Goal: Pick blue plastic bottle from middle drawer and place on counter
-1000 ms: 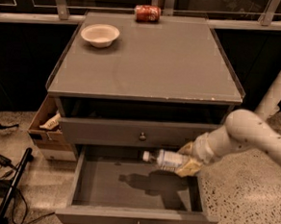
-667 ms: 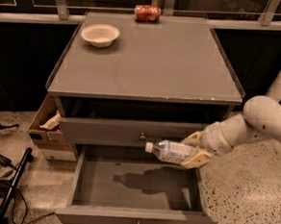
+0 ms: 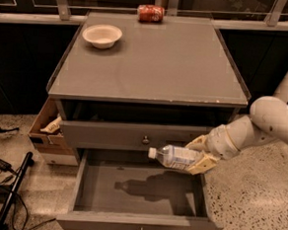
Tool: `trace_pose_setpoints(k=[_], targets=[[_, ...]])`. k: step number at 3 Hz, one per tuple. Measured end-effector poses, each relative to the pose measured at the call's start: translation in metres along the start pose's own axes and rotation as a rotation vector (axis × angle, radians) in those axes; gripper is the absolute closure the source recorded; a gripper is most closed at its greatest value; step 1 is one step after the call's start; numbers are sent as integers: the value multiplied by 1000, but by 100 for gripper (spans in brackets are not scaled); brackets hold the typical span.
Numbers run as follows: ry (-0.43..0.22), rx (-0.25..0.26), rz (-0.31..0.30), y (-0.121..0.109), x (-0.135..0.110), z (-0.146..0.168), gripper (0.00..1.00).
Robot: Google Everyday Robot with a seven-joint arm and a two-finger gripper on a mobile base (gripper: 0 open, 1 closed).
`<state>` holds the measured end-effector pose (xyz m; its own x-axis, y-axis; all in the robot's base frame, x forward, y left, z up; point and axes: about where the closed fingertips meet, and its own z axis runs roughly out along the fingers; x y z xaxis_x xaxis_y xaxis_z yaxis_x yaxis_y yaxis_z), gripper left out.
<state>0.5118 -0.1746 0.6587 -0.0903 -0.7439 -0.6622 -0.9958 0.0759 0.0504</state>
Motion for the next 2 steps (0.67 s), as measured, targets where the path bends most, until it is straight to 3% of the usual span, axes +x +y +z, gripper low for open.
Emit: trace_pose_setpoints(k=[1, 2], targets=[[15, 35, -15, 9, -28, -24, 100], [48, 95, -53, 12, -77, -65, 100]])
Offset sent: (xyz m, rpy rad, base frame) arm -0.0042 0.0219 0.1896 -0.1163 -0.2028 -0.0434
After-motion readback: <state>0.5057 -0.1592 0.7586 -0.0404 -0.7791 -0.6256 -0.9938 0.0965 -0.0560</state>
